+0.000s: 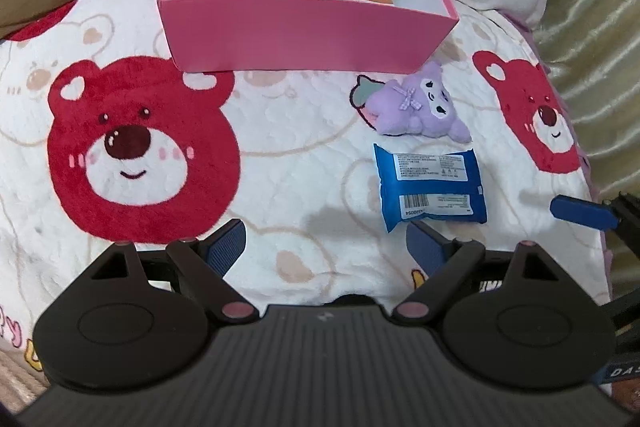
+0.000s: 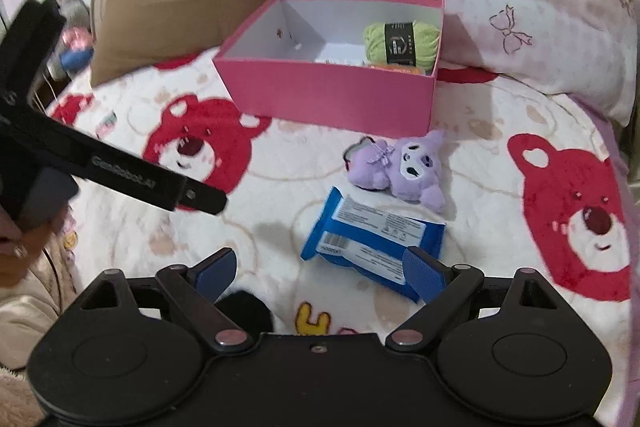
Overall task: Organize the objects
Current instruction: 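Move both tools toward the blue wet-wipe pack on the bed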
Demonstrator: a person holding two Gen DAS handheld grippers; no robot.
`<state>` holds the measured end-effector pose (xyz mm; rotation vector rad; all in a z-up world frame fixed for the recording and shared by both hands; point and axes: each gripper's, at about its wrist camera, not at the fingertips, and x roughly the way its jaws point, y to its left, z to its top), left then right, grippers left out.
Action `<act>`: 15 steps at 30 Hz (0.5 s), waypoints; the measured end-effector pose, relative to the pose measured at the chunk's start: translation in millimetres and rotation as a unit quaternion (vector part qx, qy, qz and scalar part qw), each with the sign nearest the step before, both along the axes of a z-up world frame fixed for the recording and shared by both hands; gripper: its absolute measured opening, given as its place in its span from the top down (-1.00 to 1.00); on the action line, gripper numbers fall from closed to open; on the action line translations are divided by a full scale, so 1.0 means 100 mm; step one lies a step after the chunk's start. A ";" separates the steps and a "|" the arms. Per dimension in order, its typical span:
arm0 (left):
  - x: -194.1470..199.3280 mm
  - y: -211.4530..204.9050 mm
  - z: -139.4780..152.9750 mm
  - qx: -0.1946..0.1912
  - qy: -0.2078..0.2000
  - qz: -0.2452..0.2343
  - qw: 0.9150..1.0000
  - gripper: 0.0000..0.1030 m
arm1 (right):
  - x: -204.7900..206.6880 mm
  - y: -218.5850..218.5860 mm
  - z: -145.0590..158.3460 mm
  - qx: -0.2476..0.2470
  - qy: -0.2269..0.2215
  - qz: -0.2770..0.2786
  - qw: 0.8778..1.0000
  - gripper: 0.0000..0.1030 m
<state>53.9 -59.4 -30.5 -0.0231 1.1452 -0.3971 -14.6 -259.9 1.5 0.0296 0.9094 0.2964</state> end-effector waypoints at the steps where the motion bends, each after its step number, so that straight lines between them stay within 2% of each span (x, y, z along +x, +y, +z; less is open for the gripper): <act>1: -0.01 -0.02 -0.03 0.000 0.001 -0.003 1.000 -0.70 | -0.01 -0.02 -0.02 0.009 -0.005 -0.003 1.000 -0.80; 3: -0.04 -0.06 -0.09 0.000 -0.002 -0.002 1.000 -0.70 | -0.04 -0.06 -0.10 0.024 -0.019 -0.007 1.000 -0.80; 9: -0.08 -0.14 -0.21 -0.017 -0.026 0.004 1.000 -0.70 | 0.01 -0.18 -0.46 0.018 -0.028 -0.029 0.999 -0.80; 12: -0.07 -0.18 -0.29 -0.009 -0.047 0.009 0.999 -0.68 | 0.01 -0.23 -0.63 0.018 -0.034 -0.034 0.999 -0.80; 15: -0.04 -0.21 -0.40 -0.008 -0.049 0.012 0.999 -0.64 | 0.01 -0.26 -0.76 0.020 -0.046 -0.041 0.998 -0.80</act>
